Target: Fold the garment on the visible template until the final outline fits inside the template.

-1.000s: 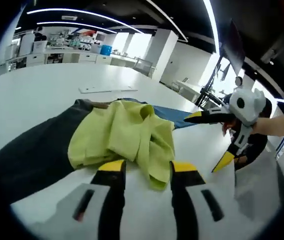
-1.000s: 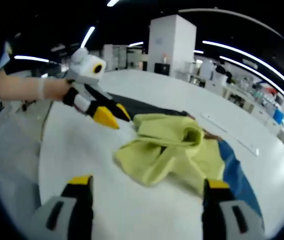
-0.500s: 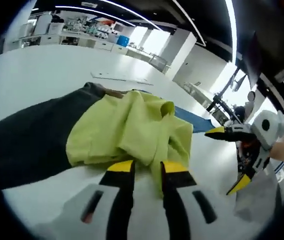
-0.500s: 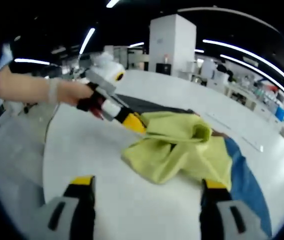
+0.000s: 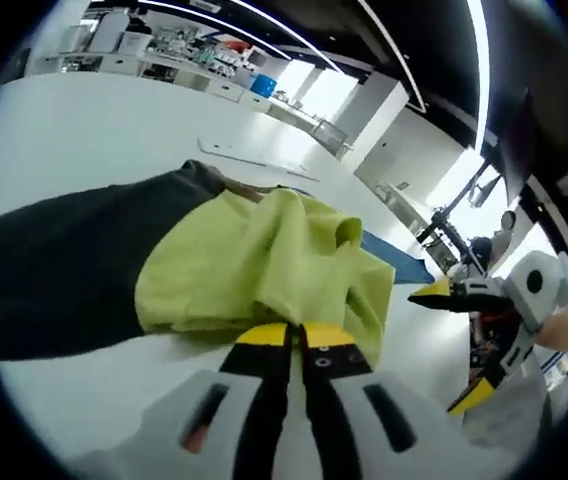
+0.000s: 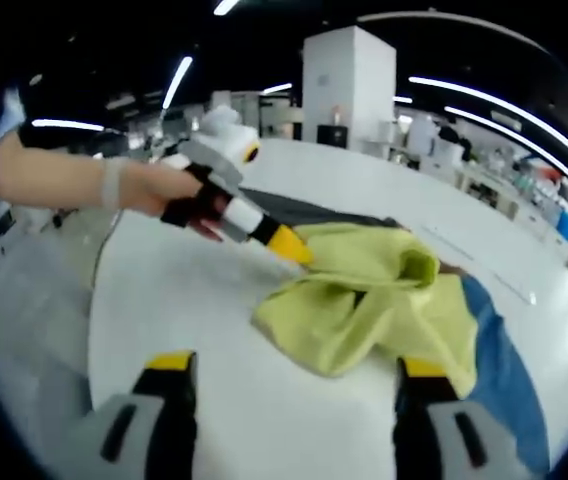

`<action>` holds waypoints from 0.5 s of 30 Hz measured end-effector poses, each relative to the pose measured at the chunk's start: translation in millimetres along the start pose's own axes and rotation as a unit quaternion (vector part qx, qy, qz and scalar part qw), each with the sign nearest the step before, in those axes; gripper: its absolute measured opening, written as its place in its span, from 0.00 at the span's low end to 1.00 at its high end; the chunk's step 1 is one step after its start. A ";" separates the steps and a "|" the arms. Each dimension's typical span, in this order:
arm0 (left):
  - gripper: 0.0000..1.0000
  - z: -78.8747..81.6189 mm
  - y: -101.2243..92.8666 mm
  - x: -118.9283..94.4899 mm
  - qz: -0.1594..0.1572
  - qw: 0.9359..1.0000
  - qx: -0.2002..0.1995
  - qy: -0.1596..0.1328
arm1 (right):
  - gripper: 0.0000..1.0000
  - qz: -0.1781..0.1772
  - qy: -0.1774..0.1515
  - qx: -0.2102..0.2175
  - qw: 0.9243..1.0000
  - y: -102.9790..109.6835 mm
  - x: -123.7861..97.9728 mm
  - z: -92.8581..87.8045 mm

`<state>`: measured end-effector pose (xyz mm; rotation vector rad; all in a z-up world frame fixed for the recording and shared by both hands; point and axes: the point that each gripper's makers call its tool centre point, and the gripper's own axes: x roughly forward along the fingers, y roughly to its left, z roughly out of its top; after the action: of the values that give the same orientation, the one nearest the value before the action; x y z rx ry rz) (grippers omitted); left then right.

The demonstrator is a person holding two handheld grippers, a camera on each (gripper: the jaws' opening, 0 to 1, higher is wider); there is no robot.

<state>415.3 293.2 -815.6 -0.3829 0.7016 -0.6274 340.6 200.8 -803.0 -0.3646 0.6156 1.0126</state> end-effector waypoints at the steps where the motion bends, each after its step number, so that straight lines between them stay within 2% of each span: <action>1: 0.00 1.0 0.7 -0.3 0.000 1.000 0.000 -0.002 | 0.78 0.002 -0.001 -0.002 1.000 1.3 1.9 1.5; 11: 0.00 3.5 -0.1 -6.9 -0.005 1.000 0.001 -0.008 | 0.63 0.014 0.004 -0.044 0.999 9.2 24.9 16.7; 15: 0.00 4.9 -0.9 -6.6 -0.006 1.000 0.002 -0.009 | 0.59 0.021 0.008 -0.045 0.999 13.1 35.3 18.5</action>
<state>414.4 297.4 -808.6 -0.3883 0.6810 -0.6372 348.4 241.3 -811.0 -0.4419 0.5953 1.0806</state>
